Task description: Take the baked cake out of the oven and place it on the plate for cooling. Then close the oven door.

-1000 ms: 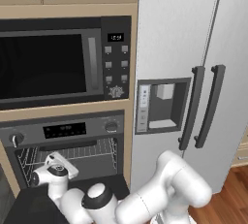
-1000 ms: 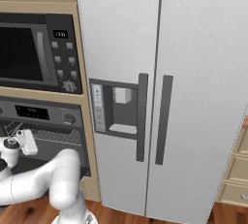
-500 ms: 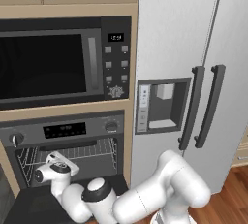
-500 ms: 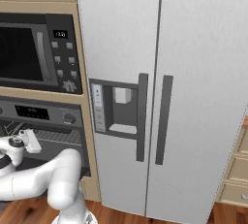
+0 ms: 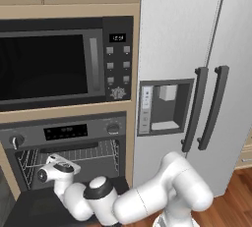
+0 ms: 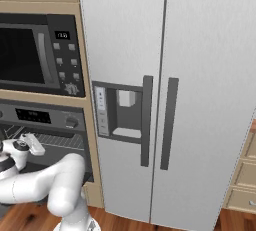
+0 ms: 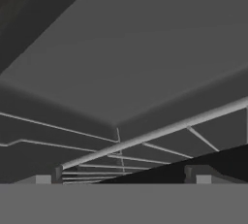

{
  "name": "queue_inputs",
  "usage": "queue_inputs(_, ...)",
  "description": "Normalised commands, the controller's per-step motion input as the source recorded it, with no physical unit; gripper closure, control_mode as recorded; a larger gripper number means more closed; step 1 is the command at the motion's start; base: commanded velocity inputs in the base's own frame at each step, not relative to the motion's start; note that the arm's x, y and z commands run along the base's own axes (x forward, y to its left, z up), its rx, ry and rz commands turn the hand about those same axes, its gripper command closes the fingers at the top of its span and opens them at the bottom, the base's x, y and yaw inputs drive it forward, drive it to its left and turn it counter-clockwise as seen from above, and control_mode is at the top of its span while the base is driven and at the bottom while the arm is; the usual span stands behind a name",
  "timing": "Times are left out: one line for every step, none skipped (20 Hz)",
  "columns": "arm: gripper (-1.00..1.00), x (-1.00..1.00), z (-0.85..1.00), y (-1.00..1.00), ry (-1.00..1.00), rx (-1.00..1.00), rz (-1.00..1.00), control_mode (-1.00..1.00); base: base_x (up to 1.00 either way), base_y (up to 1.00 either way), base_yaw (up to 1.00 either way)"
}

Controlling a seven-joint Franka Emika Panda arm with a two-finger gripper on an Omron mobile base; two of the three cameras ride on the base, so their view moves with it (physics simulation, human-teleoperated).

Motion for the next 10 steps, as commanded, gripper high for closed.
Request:
queue_inputs(-1.00, 0.00, -0.56, 0.18, -0.02, -0.06, 0.01, -1.00, 0.00, 0.00, 0.00)
queue_inputs(-1.00, 0.00, -0.57, 0.20, -0.01, -0.07, 0.00, -1.00, 0.00, 0.00, 0.00)
queue_inputs(-1.00, 0.00, -0.56, 0.21, -0.02, -0.07, 0.00, -1.00, 0.00, 0.00, 0.00)
queue_inputs(-1.00, 0.00, -0.56, 0.21, -0.01, -0.07, 0.00, -1.00, 0.00, 0.00, 0.00)
queue_inputs(-1.00, 0.00, -0.56, 0.21, -0.02, -0.06, 0.00, -1.00, 0.00, 0.00, 0.00)
queue_inputs(-1.00, 0.00, -0.56, 0.20, -0.02, -0.06, 0.00, -1.00, 0.00, 0.00, 0.00)
queue_inputs(-1.00, 0.00, -0.52, 0.18, -0.07, -0.03, 0.00, -1.00, 0.00, 0.00, 0.00)
queue_inputs(-1.00, 0.00, -0.51, 0.17, -0.08, -0.02, 0.00, -1.00, 0.00, 0.00, 0.00)
queue_inputs(-1.00, 0.00, -0.55, 0.17, -0.07, -0.04, 0.00, -1.00, 0.00, 0.00, 0.00)
queue_inputs(-1.00, 0.00, -0.63, 0.18, -0.08, -0.06, 0.00, -1.00, 0.00, 0.00, 0.00)
